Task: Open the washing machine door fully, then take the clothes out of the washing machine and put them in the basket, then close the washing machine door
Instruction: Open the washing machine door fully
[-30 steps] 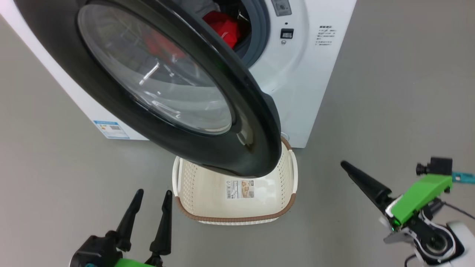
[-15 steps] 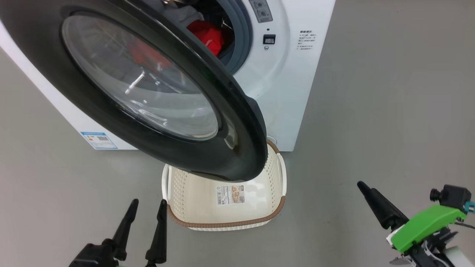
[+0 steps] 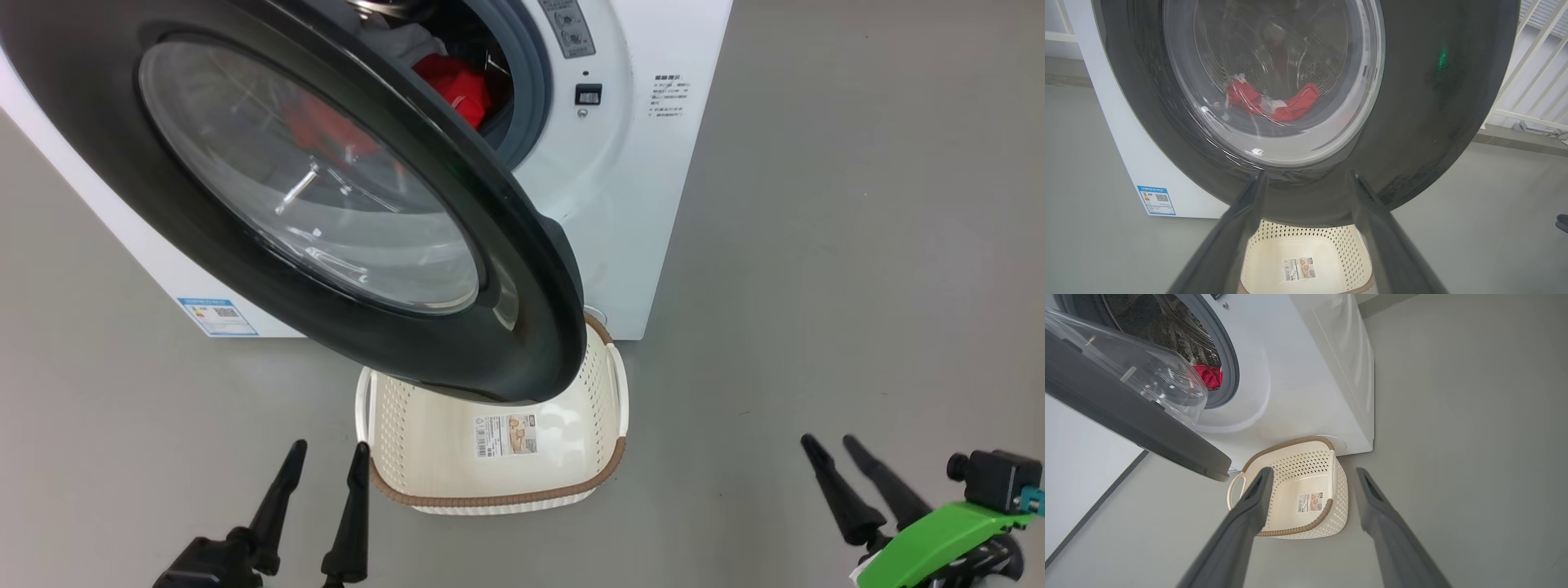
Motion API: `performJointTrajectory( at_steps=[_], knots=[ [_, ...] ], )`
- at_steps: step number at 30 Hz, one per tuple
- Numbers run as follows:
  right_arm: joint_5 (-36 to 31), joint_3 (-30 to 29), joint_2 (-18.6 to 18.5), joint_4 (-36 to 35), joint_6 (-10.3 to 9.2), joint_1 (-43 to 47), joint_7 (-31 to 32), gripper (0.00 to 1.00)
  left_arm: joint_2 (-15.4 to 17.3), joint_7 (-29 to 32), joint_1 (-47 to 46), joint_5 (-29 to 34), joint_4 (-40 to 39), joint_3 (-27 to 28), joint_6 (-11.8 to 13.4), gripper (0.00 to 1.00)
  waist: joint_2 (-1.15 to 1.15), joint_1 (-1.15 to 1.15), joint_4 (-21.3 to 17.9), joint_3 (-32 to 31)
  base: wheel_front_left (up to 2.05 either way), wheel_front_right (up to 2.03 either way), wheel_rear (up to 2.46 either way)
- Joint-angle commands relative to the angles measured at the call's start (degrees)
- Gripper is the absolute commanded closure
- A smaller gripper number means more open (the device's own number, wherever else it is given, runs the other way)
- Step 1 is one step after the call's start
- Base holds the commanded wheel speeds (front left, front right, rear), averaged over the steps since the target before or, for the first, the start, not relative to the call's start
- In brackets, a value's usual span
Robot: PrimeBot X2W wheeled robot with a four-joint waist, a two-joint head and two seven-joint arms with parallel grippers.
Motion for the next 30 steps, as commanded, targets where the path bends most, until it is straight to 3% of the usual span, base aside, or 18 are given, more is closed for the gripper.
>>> performJointTrajectory(
  at_steps=[1, 11, 18, 23, 30],
  knots=[
    [-2.8, -0.4, -1.3, -0.8, 0.37, 0.2, -0.7, 0.0, 0.5, -0.5, 0.2, 0.6, -1.1, 1.8, -0.3, 0.0, 0.0, 0.0, 0.0, 0.0, 0.0, 0.0, 0.0],
    [-25.9, -16.4, 5.9, -5.7, 0.37, 5.0, -0.8, 0.0, 0.5, -0.5, 0.1, 0.7, -1.2, 1.6, -0.5, 0.0, 0.0, 0.0, 0.3, 0.4, 0.0, 0.0, 0.0],
    [-36.2, -26.3, 10.8, -11.0, 0.37, 8.1, -0.8, 0.0, 0.5, -0.5, -0.4, 1.0, -1.3, 1.5, -0.7, 0.0, 0.0, 0.0, 0.9, 0.6, 0.0, 0.0, 0.0],
    [-40.0, -30.2, 13.7, -12.5, 0.37, 10.7, -0.8, 0.0, 0.5, -0.5, -0.3, 1.1, -1.6, 1.5, -0.7, 0.0, 0.0, 0.0, 1.2, 0.5, 0.0, 0.0, 0.0],
    [-41.6, -30.9, 14.7, -12.5, 0.37, 11.8, -0.8, 0.0, 0.5, -0.5, -0.1, 1.1, -1.9, 1.6, -0.8, 0.0, 0.0, 0.0, 1.1, 0.5, 0.0, 0.0, 0.0]
  ],
)
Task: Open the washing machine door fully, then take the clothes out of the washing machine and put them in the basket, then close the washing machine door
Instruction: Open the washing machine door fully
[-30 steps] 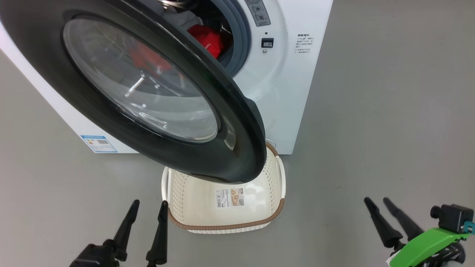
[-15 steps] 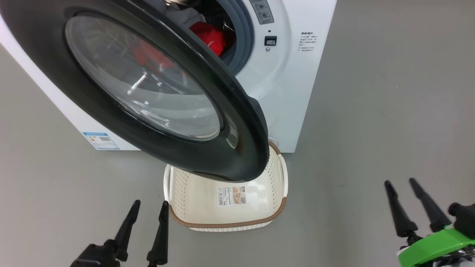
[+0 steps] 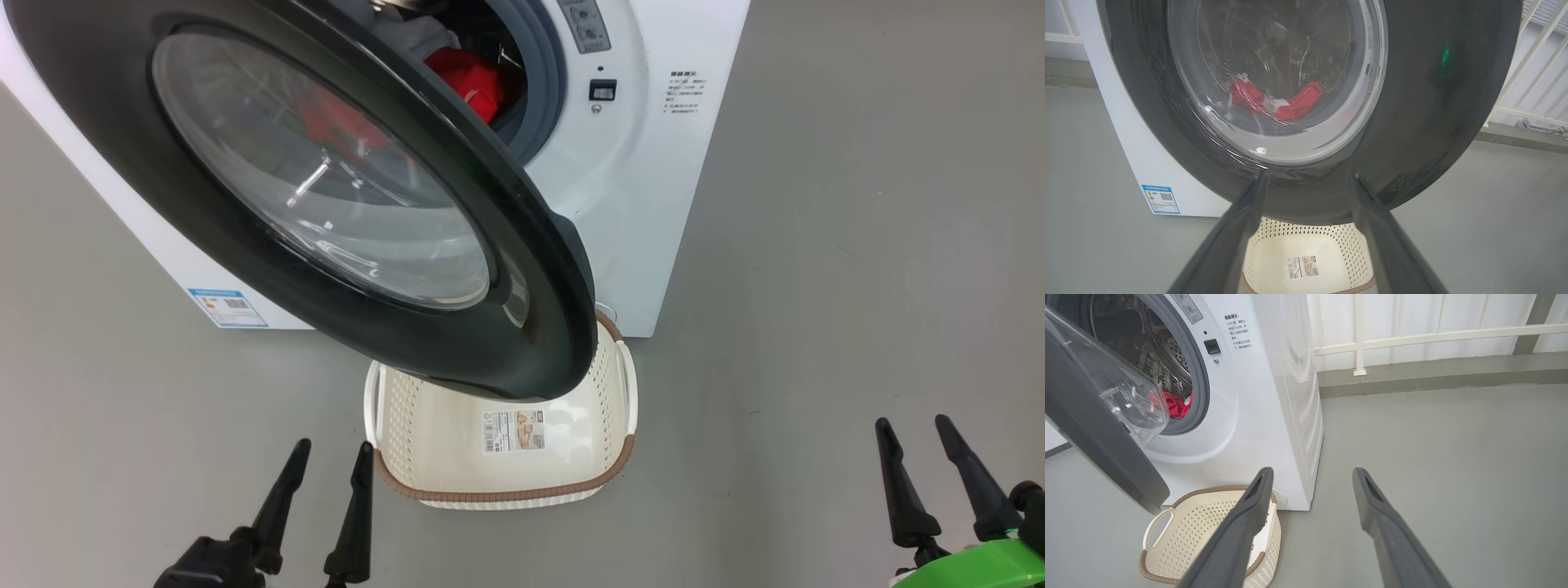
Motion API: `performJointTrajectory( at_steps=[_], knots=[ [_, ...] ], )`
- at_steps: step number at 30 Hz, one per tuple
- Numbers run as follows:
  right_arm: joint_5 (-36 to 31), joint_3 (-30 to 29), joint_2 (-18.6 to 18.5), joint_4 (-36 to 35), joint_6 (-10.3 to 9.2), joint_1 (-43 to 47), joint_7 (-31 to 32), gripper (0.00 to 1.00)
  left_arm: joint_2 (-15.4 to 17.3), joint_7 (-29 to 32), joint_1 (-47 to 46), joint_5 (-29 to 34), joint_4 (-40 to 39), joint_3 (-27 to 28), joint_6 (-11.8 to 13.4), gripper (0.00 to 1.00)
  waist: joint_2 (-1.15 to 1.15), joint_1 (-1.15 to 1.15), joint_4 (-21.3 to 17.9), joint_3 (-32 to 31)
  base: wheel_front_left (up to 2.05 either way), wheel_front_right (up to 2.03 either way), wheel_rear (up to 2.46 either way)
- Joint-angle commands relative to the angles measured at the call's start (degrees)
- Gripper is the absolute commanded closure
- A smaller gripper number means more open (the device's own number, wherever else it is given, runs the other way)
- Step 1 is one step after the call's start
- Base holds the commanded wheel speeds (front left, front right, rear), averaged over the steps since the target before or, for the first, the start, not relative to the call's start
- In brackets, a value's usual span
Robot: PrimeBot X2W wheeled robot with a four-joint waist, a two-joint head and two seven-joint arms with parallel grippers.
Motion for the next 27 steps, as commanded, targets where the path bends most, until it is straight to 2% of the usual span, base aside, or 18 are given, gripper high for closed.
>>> performJointTrajectory(
  at_steps=[1, 18, 19, 20, 21, 22, 23, 24, 27],
  knots=[
    [-0.7, 0.8, -0.9, -1.4, 0.35, -0.1, -0.5, 0.0, 0.4, -0.5, -0.1, 0.5, -1.7, 1.8, -0.3, 0.0, 0.0, 0.0, 0.0, 0.0, 0.0, 0.0, 0.0],
    [0.0, 1.5, -0.4, -2.7, 0.35, -1.5, -0.5, 0.0, 0.4, -0.5, -0.4, 0.1, -1.5, 1.5, -0.2, 0.0, 0.0, 0.0, 0.4, 0.0, 0.0, 0.0, 0.0],
    [0.8, 1.8, -0.2, -2.9, 0.35, -1.8, -0.5, 0.24, 0.4, -0.5, -0.4, 0.0, -1.5, 1.4, -0.2, 0.0, 0.0, 0.0, 0.5, 0.0, 0.0, 0.0, 0.0],
    [2.2, 2.1, 0.2, -2.9, 0.35, -2.2, -0.5, 0.52, 0.4, -0.5, -0.4, -0.1, -1.6, 1.4, -0.1, 0.0, 0.0, 0.0, 0.6, 0.0, 0.0, 0.0, 0.0],
    [3.4, 2.6, 0.3, -3.0, 0.35, -2.8, -0.5, 0.57, 0.4, -0.5, -0.4, -0.3, -1.7, 1.5, 0.0, 0.0, 0.0, 0.0, 0.7, 0.0, 0.0, 0.0, 0.0],
    [4.5, 3.2, 0.3, -3.3, 0.35, -3.5, -0.5, 0.8, 0.4, -0.5, -0.3, -0.4, -1.8, 1.5, 0.1, 0.0, 0.0, 0.0, 0.8, 0.0, 0.0, 0.0, 0.0],
    [5.9, 4.0, 0.4, -3.6, 0.35, -4.2, -0.5, 0.97, 0.4, -0.5, -0.2, -0.5, -1.9, 1.5, 0.2, 0.0, 0.0, 0.0, 0.9, 0.1, 0.0, 0.0, 0.0],
    [7.6, 5.0, 0.5, -4.0, 0.35, -4.9, -0.5, 1.0, 0.4, -0.5, -0.2, -0.7, -2.0, 1.4, 0.3, 0.0, 0.0, 0.0, 1.0, 0.1, 0.0, 0.0, 0.0],
    [10.7, 7.9, -0.4, -5.2, 0.35, -7.6, -0.5, 1.0, 0.4, -0.5, 0.0, -1.1, -2.4, 1.2, 0.6, 0.0, 0.0, 0.0, 1.5, 0.3, 0.0, 0.0, 0.0]
  ],
)
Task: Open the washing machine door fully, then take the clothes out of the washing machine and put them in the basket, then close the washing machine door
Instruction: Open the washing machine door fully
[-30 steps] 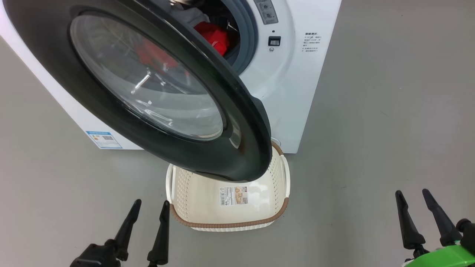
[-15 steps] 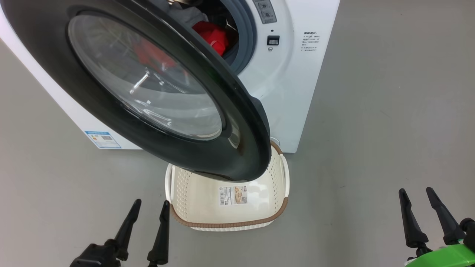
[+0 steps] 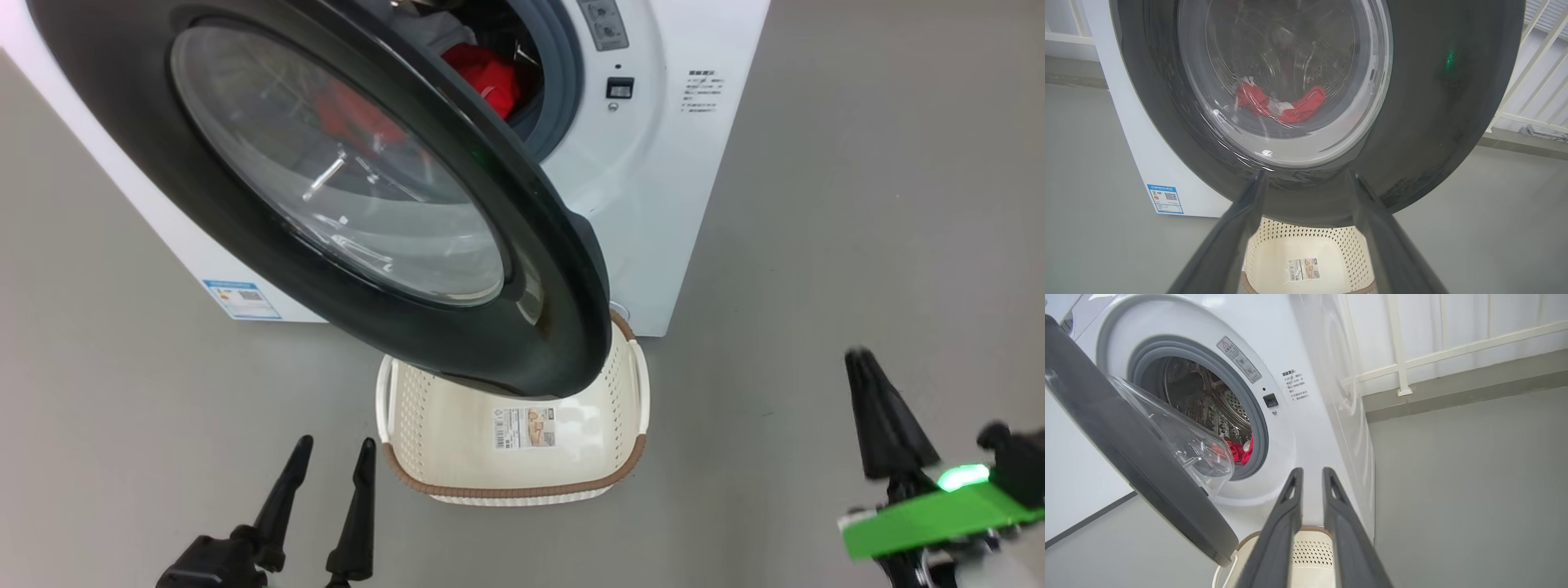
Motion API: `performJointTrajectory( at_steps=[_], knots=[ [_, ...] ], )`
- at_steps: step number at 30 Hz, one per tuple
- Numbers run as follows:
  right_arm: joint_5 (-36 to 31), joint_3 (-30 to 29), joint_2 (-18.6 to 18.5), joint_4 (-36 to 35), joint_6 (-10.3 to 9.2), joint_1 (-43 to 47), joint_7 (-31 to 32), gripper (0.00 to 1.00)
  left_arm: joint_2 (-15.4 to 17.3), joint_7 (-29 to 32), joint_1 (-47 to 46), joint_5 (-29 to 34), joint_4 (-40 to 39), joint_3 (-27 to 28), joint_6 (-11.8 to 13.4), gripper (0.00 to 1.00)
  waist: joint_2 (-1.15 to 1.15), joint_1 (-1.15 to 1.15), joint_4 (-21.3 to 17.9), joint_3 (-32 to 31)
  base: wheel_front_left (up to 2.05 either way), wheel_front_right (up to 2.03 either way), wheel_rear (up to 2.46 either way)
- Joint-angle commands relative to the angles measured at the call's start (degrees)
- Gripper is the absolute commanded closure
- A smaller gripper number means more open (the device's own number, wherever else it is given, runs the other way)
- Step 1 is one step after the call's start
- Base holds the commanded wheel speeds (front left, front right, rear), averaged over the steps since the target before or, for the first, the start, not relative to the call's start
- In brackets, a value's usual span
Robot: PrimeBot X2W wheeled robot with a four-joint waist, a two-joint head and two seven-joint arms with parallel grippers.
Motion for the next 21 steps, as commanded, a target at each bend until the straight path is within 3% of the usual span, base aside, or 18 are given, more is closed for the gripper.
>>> performJointTrajectory(
  at_steps=[1, 14, 21],
  knots=[
    [2.7, 2.9, -1.5, -2.1, 0.35, -3.4, -0.5, 1.0, 0.4, -0.5, 0.1, -0.8, -1.8, 1.3, 0.6, 0.0, 0.0, 0.0, 0.5, 0.2, 0.0, 0.0, 0.0],
    [19.9, 12.8, -5.3, -2.4, 0.35, -15.5, -0.5, 1.0, 0.4, -0.5, -0.4, -2.1, -2.5, -0.8, 1.1, 0.0, 0.0, 0.0, 4.0, 1.3, 0.0, 0.0, 0.0],
    [33.9, 20.5, -9.3, -1.5, 0.35, -21.9, -0.5, 1.0, 0.4, -0.5, -0.7, -2.8, -2.7, -1.5, 1.5, 0.0, 0.0, 0.0, 5.2, 2.0, 0.0, 0.0, 0.0]
  ],
)
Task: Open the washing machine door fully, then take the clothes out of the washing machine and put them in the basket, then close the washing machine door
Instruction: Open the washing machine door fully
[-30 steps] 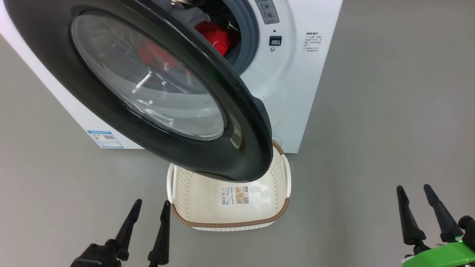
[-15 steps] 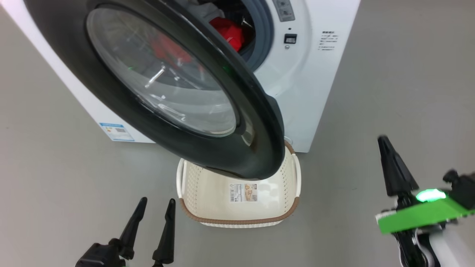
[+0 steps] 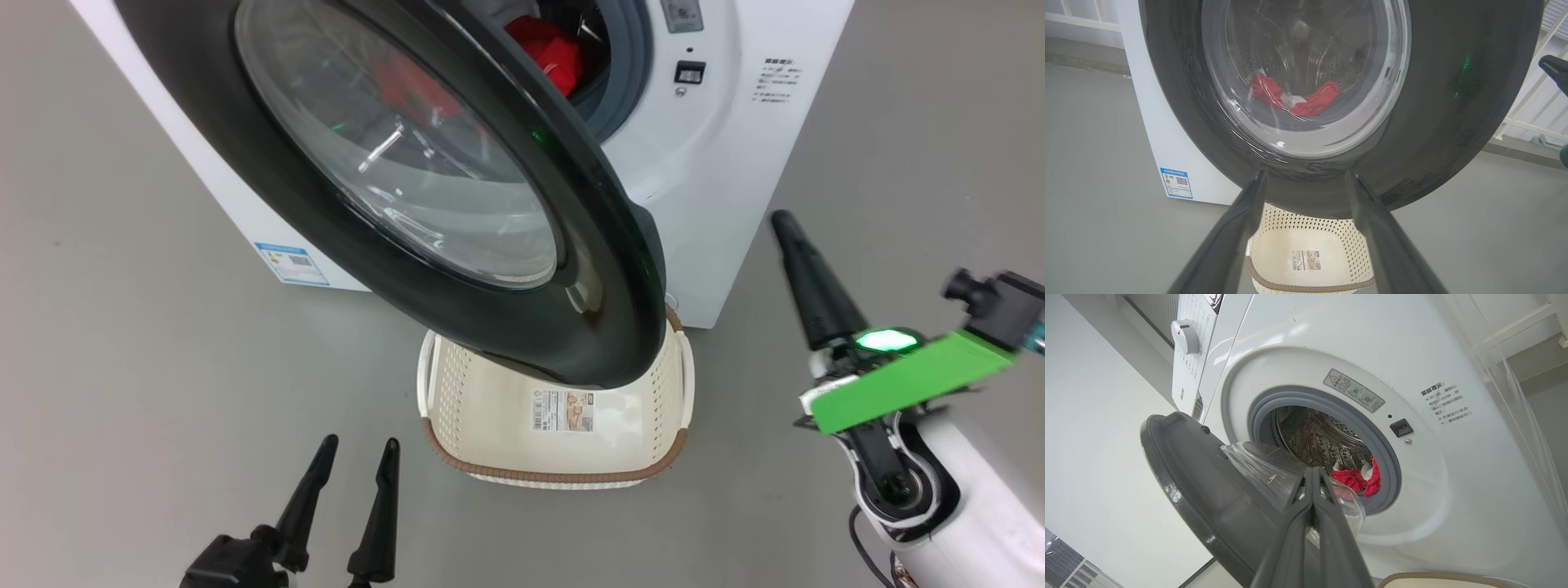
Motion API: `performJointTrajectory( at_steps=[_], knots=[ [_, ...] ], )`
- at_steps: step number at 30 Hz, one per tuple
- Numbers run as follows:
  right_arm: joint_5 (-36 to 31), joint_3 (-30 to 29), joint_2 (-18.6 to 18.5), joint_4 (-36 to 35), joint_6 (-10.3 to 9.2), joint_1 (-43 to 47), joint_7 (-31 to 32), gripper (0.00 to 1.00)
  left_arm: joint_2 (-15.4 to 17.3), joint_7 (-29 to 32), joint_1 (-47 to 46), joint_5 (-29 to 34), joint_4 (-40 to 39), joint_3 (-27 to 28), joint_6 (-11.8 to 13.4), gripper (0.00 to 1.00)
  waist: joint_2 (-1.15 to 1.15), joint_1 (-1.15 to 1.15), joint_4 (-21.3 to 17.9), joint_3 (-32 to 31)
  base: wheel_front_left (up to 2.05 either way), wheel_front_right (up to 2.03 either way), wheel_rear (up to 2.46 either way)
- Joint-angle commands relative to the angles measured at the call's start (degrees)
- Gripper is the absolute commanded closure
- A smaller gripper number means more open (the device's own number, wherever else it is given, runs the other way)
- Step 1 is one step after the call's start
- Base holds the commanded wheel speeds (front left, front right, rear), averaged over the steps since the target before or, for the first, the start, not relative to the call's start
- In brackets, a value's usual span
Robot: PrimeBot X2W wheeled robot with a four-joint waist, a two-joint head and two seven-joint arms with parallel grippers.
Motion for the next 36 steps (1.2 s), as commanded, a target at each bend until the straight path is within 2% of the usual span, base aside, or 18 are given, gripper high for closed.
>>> performJointTrajectory(
  at_steps=[1, 4, 8, 15, 21, 36],
  knots=[
    [2.3, 2.5, -1.0, -0.9, 0.36, -1.9, -0.4, 1.0, 0.4, -0.5, -0.6, -0.6, -1.6, 1.6, 0.5, 0.0, 0.0, 0.0, 0.3, 0.3, 0.0, 0.0, 0.0],
    [9.3, 6.9, -2.6, -0.3, 0.36, -4.7, 0.7, 1.0, 0.4, -0.5, -0.8, -0.7, -1.6, 1.3, 0.5, 0.0, 0.0, 0.0, 0.6, 0.8, 0.0, 0.0, 0.0],
    [16.4, 10.7, -4.4, 1.3, 0.36, -7.5, 5.3, 1.0, 0.4, -0.5, -1.3, -0.9, -1.5, 0.9, 0.4, 0.0, 0.0, 0.0, 1.1, 1.5, 0.0, 0.0, 0.0],
    [24.4, 11.9, -4.8, 1.8, 0.36, -9.7, 13.1, 1.0, 0.4, -0.5, -1.5, -1.1, -1.2, 0.2, 0.3, 0.0, 0.0, 0.0, 1.9, 2.4, 0.0, 0.0, 0.0],
    [27.9, 10.7, -4.1, 1.7, 0.36, -9.9, 19.5, 1.0, 0.4, -0.5, -1.8, -1.2, -1.0, -0.3, 0.1, 0.0, 0.0, 0.0, 2.5, 2.9, 0.0, 0.0, 0.0],
    [27.9, 7.5, -0.4, 1.6, 0.36, -5.6, 29.9, 1.0, 0.4, -0.5, -0.5, -1.6, -0.4, -1.4, 0.2, 0.0, 0.0, 0.0, 6.3, 0.0, 0.0, 0.0, 0.0]
  ],
)
